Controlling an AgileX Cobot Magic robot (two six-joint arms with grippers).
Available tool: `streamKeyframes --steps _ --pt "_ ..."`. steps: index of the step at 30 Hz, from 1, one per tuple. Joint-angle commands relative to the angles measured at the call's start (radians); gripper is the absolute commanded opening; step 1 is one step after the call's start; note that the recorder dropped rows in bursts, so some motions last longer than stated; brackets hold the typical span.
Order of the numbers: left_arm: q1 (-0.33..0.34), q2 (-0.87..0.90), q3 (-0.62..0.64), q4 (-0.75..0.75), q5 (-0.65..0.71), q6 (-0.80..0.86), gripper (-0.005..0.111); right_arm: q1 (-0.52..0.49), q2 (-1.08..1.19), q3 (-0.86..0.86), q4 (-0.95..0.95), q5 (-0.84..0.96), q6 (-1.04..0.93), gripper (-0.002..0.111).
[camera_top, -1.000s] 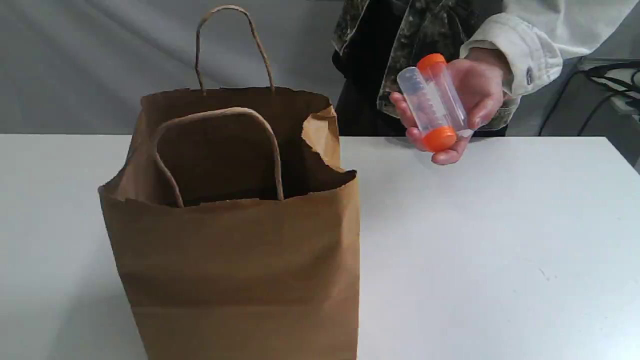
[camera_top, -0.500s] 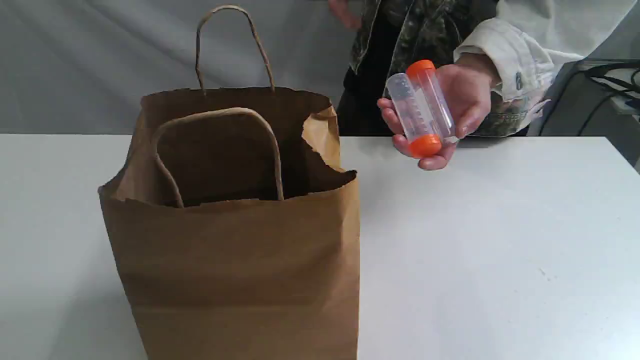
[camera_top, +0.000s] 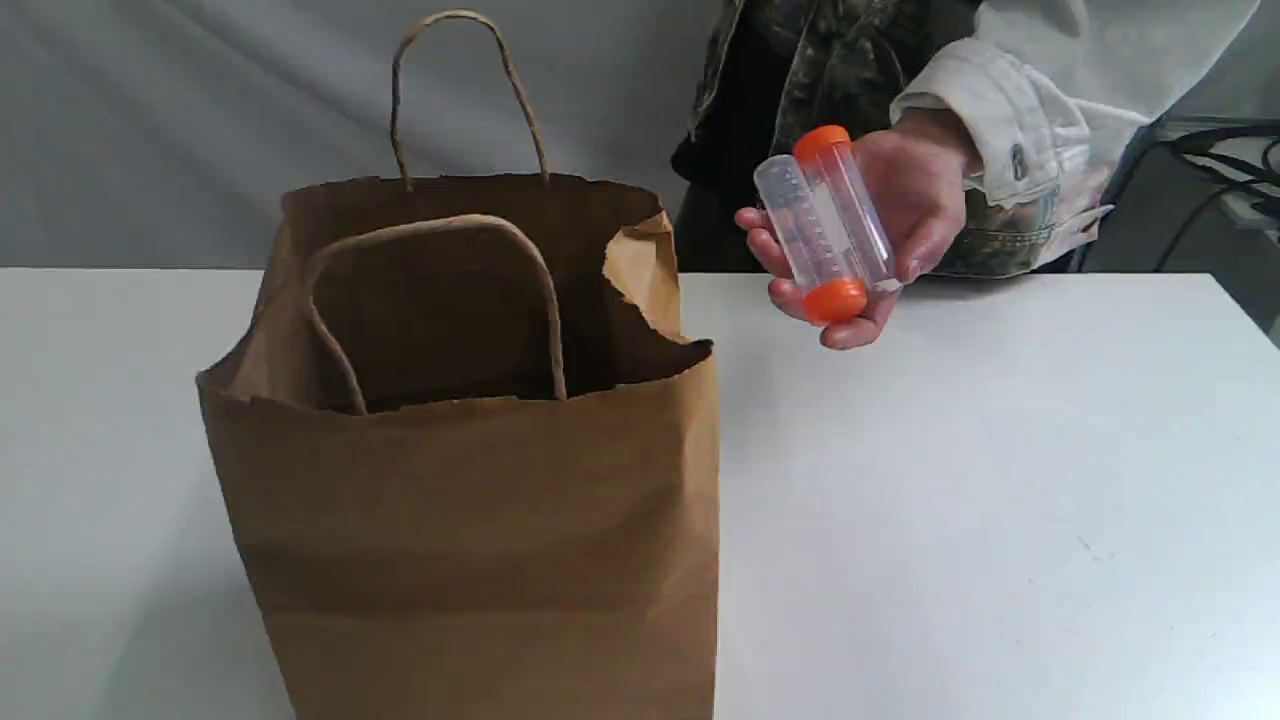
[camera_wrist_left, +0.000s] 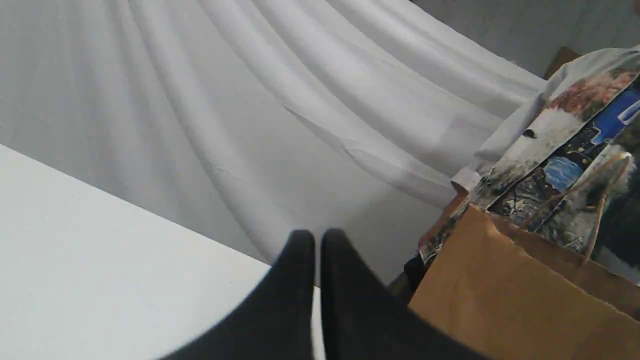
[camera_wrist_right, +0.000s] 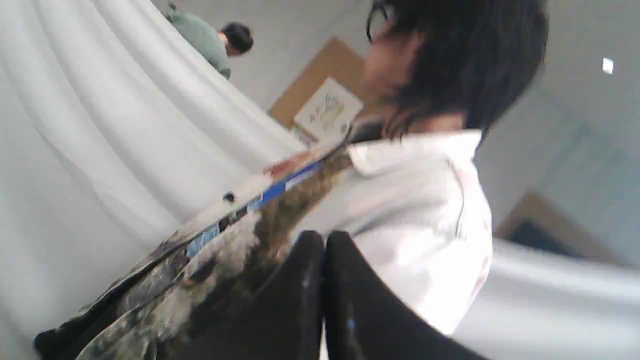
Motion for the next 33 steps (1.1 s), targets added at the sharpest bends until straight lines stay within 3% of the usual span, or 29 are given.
streamKeyframes --steps 1,9,14,19,28,33 --pt "-0.005 -0.003 0.004 0.006 0.005 0.006 0.003 0.005 0.085 -0.107 0.203 0.282 0.020 0.000" --pt "-0.005 -0.003 0.004 0.006 0.005 0.007 0.003 0.005 0.334 -0.439 0.773 0.960 -0.135 0.000" --pt "-0.005 -0.003 0.004 0.006 0.006 0.009 0.003 0.005 0.510 -0.603 1.011 1.210 -0.194 0.000" --pt "-0.005 -0.003 0.004 0.006 0.006 0.009 0.003 0.005 0.644 -0.698 1.176 1.288 -0.271 0.006" --pt "-0.005 -0.003 0.004 0.006 0.006 0.009 0.003 0.063 0.785 -0.744 1.247 1.281 -0.398 0.061" --pt "-0.005 -0.003 0.004 0.006 0.006 0.009 0.003 0.125 0.842 -0.744 1.247 1.294 -0.422 0.065"
